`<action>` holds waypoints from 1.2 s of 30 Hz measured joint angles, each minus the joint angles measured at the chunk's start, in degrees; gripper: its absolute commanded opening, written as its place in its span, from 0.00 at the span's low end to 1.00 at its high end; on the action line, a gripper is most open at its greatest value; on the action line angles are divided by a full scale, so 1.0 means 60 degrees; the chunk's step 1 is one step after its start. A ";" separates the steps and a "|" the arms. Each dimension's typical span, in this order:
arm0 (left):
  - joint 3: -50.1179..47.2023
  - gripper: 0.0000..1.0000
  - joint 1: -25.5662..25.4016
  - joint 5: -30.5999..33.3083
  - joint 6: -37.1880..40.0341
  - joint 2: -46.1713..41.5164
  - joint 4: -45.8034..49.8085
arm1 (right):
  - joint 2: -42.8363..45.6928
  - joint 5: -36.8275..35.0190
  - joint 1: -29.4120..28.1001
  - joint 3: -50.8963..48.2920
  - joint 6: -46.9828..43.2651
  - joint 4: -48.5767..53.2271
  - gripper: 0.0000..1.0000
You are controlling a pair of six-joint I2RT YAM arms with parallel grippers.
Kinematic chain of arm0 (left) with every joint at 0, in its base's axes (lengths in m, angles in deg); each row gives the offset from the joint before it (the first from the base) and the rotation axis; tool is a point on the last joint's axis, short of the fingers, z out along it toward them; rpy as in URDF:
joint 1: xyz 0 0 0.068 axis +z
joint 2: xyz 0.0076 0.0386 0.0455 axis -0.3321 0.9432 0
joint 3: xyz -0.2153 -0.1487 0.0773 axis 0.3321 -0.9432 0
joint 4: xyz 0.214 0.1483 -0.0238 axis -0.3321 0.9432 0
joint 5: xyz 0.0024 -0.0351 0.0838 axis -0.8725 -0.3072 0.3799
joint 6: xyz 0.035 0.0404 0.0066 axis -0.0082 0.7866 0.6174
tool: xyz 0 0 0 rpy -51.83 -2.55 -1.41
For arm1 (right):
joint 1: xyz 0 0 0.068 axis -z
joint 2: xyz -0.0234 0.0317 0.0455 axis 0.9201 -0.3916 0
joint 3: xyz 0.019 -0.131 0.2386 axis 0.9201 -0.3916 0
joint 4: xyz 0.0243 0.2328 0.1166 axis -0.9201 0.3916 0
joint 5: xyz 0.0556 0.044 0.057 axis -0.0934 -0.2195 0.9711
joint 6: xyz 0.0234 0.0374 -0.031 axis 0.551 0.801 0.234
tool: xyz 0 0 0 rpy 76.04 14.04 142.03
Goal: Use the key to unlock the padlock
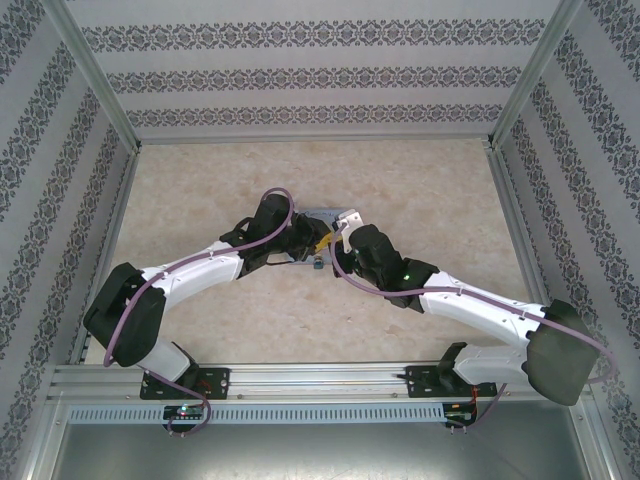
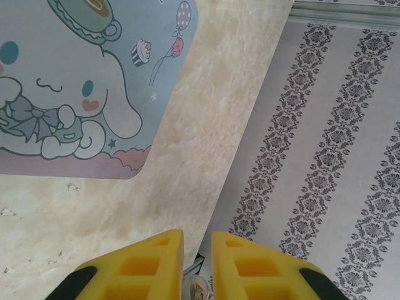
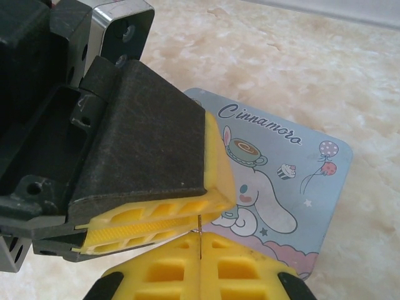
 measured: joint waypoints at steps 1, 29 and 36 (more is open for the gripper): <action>-0.0004 0.15 0.0000 -0.0004 -0.0004 0.0000 0.0000 | -0.0011 0.0000 0.0000 0.0004 0.0000 -0.0004 0.00; -0.0900 0.00 0.0022 0.0579 0.1927 -0.0189 -0.1413 | 0.2116 0.2659 0.3406 -0.0047 0.3129 0.0211 0.66; -0.0984 0.00 0.0022 0.1191 0.3993 -0.1395 -0.2277 | 0.1614 0.4634 0.3923 -0.0299 0.5574 -0.0448 0.66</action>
